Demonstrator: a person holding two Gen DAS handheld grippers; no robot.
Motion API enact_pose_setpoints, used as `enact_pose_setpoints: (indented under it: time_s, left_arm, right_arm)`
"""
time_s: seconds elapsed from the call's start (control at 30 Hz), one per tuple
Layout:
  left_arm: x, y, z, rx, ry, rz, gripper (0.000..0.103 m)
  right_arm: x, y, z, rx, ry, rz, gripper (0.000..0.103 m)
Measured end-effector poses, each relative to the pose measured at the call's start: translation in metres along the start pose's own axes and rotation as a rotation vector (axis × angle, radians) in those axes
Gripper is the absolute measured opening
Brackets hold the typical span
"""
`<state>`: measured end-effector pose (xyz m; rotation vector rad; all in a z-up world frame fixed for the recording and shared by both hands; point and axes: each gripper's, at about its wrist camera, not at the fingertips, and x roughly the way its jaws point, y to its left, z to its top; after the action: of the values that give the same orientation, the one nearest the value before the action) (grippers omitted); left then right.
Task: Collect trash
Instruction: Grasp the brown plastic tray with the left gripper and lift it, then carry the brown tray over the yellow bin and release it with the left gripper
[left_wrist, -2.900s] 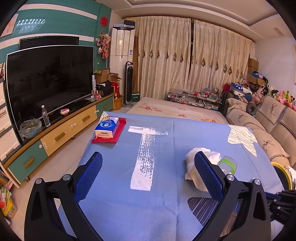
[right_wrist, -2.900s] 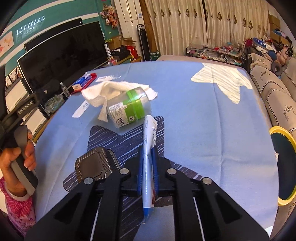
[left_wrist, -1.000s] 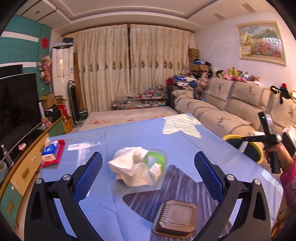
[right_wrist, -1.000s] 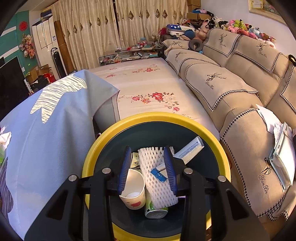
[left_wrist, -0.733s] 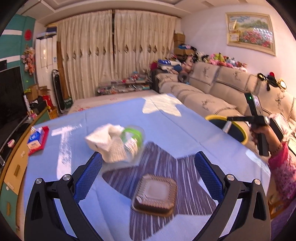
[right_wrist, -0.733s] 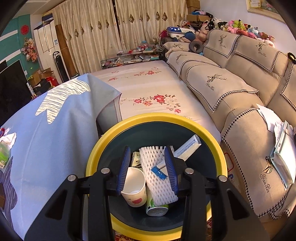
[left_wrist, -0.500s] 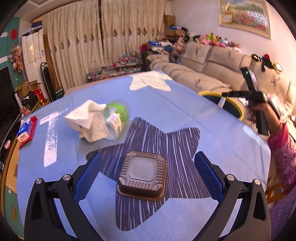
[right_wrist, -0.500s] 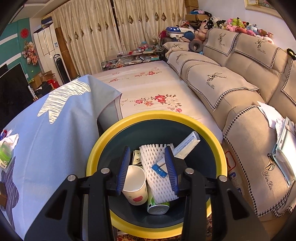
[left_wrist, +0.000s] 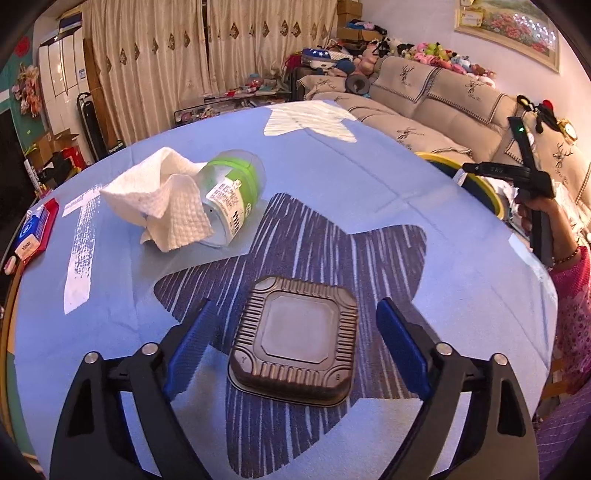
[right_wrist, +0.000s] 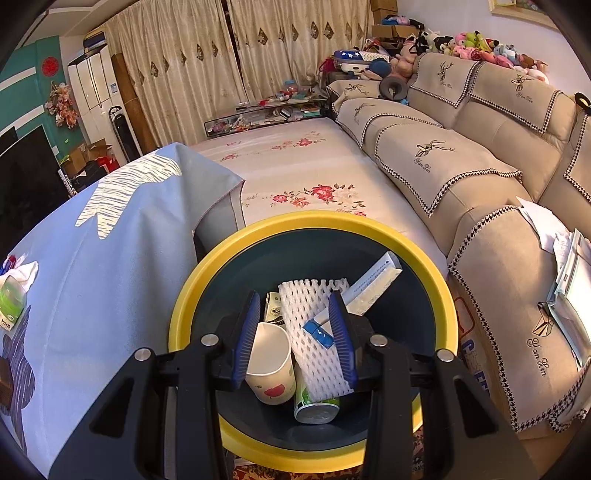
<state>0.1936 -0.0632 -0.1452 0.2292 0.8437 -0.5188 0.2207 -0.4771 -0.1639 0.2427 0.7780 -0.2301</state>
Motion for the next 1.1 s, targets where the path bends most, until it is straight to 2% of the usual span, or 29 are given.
enact_pose_setpoints:
  time_s: [0.07, 0.17, 0.3, 0.33, 0.53, 0.8, 1.1]
  left_arm:
    - [0.002, 0.001, 0.001, -0.005, 0.011, -0.003, 0.080]
    - [0.006, 0.003, 0.002, -0.003, 0.029, -0.004, 0.068]
    - [0.006, 0.001, 0.002, 0.006, 0.039, 0.015, 0.065]
    - [0.006, 0.000, 0.003, 0.007, 0.039, 0.020, 0.060]
    - [-0.007, -0.015, 0.021, 0.030, 0.014, 0.000, 0.060]
    - [-0.012, -0.064, 0.082, 0.112, -0.027, -0.110, 0.060]
    - [0.037, -0.163, 0.163, 0.278, -0.034, -0.239, 0.061]
  right_arm:
    - [0.000, 0.001, 0.000, -0.002, -0.001, 0.003, 0.037]
    - [0.000, 0.003, -0.001, -0.007, 0.000, 0.006, 0.037]
    - [0.000, 0.002, -0.002, -0.005, -0.002, 0.007, 0.037]
    - [0.000, 0.001, -0.001, -0.004, -0.002, 0.006, 0.037]
    - [-0.005, -0.006, -0.003, 0.010, -0.014, 0.004, 0.037]
    - [-0.012, -0.021, -0.011, 0.025, -0.031, -0.015, 0.037]
    - [-0.019, -0.051, -0.017, 0.018, -0.050, -0.072, 0.037]
